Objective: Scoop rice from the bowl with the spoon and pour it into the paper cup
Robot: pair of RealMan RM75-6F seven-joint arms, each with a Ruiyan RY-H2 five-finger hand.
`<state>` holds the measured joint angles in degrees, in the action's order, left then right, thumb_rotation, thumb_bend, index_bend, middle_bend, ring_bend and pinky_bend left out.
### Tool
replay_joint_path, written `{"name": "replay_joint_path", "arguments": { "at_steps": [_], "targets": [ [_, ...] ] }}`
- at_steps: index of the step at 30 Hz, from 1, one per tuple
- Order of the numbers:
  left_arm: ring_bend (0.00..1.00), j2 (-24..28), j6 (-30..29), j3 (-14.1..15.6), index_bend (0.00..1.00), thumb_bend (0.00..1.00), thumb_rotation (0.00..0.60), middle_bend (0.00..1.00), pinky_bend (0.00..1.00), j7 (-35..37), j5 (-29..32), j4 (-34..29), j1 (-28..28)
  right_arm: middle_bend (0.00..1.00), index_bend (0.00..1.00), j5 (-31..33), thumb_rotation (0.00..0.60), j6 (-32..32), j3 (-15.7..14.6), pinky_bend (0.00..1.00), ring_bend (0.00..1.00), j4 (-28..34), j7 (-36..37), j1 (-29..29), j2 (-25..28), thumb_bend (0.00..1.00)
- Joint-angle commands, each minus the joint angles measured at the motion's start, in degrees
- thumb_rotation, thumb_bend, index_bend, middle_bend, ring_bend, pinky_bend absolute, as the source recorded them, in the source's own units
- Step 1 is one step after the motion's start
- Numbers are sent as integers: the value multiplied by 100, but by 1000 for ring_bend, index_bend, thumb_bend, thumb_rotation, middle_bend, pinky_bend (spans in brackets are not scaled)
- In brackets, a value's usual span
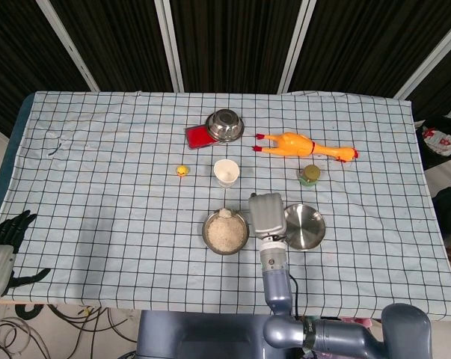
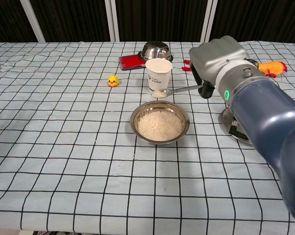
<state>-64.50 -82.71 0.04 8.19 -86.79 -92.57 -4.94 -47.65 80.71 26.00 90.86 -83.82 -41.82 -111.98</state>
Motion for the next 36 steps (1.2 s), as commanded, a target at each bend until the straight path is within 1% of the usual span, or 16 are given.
{"name": "replay_joint_path", "arguments": {
  "at_steps": [1,6,9,12,17,22,28,33,36],
  "targets": [
    [0,-4,7,-6,0,7,600,0,0,-19,10,-1,-4,1000,703,279,600,-136,353,1000,1000,-253,-19,-293,36,494],
    [0,-11,28,-44,0,7,600,0,0,17,81,-31,-12,1000,704,565,600,-309,794,1000,1000,-640,42,-717,102,493],
    [0,-8,67,-64,0,7,600,0,0,22,134,-56,-24,1000,704,696,600,-425,979,1000,1000,-914,87,-981,147,494],
    [0,-6,88,-77,0,7,600,0,0,14,162,-79,-33,1000,705,800,600,-526,1087,1000,1000,-1210,130,-1221,191,494],
    [0,4,108,-83,0,7,600,0,0,39,189,-110,-35,1000,704,939,600,-685,1130,1000,1000,-1686,268,-1497,225,494],
    [0,16,127,-82,0,7,600,0,0,56,193,-121,-39,1000,705,1005,600,-824,999,1000,1000,-2180,488,-1631,210,496],
    [0,42,165,-81,0,7,600,0,0,97,228,-172,-40,1000,706,895,600,-927,617,1000,1000,-2708,729,-1671,205,497],
    [0,51,176,-79,0,7,600,0,0,121,229,-190,-41,1000,706,866,600,-977,441,1000,1000,-2882,891,-1691,183,496],
    [0,54,186,-81,0,7,600,0,0,135,239,-201,-42,1000,707,732,600,-1006,228,1000,1000,-2956,954,-1700,182,497]
  ]
}}
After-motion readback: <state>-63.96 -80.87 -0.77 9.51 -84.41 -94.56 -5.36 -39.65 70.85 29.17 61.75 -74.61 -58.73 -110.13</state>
